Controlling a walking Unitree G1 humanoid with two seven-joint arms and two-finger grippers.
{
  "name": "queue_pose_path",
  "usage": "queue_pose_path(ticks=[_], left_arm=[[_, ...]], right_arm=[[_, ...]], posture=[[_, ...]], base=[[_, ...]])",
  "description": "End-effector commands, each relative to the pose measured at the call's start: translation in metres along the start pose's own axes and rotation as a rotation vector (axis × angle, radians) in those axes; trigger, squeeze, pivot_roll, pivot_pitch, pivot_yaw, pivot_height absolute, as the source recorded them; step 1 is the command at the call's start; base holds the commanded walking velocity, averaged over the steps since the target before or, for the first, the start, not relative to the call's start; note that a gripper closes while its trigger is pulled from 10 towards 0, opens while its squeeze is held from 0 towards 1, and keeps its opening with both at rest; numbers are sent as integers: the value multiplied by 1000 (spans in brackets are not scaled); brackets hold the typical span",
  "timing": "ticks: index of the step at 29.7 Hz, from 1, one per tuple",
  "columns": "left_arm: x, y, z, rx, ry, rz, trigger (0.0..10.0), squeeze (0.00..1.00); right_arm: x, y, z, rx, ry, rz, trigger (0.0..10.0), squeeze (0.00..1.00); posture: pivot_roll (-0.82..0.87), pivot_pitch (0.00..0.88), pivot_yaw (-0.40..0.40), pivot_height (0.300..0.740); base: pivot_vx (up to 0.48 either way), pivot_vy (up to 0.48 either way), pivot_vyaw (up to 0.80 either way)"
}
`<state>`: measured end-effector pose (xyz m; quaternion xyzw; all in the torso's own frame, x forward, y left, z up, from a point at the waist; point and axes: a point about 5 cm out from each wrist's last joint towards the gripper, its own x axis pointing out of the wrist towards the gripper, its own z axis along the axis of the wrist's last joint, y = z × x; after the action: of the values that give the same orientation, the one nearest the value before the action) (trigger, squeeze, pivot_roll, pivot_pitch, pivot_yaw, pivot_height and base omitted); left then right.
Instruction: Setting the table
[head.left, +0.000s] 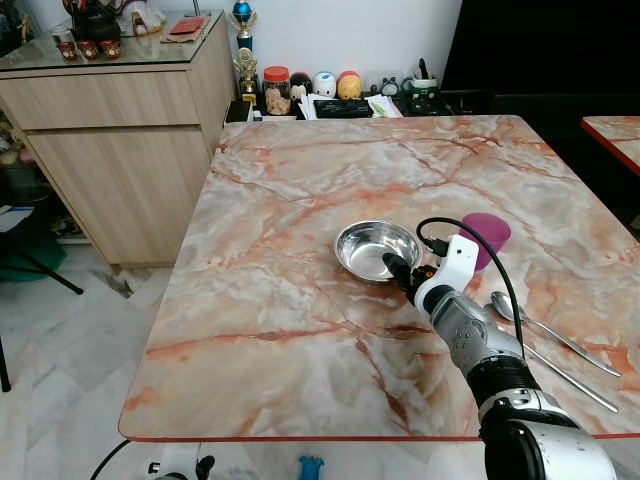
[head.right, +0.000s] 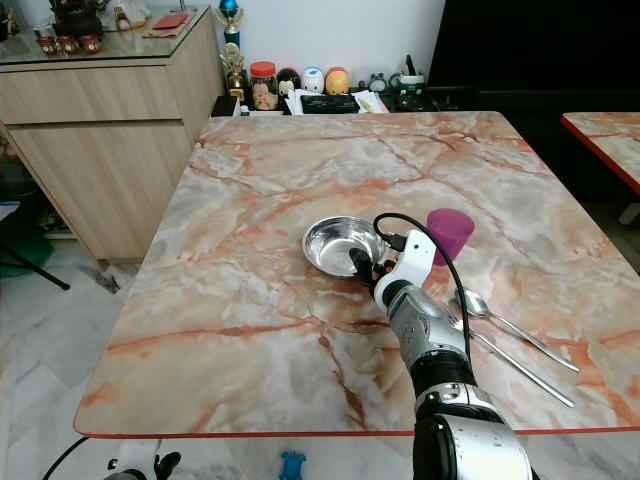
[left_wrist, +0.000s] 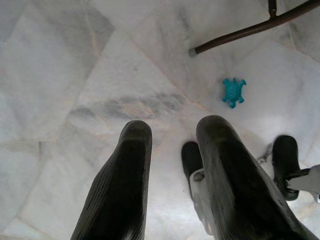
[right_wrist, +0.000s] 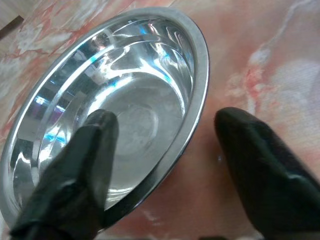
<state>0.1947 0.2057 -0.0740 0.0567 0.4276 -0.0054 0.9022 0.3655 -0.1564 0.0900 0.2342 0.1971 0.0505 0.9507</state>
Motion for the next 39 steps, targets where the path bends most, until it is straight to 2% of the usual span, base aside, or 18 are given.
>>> queue_pose_path(ticks=[1,27,39], left_arm=[[-1,-2,-6,18,26,-4,10000,0],[0,-3,-4,42,26,-16,10000,0],[0,-1,-4,51,31,-10,10000,0]], right_arm=[[0,-1,-1,4,-4,-4,0,0],[0,1,-1,16,-20,-3,0,0],[-3,8,7,53,-122,29,0,0]], posture=[[-21,0,-14,740],[-16,0,-12,740],[-15,8,-8,740]], base=[[0,0,0],[0,0,0],[0,0,0]])
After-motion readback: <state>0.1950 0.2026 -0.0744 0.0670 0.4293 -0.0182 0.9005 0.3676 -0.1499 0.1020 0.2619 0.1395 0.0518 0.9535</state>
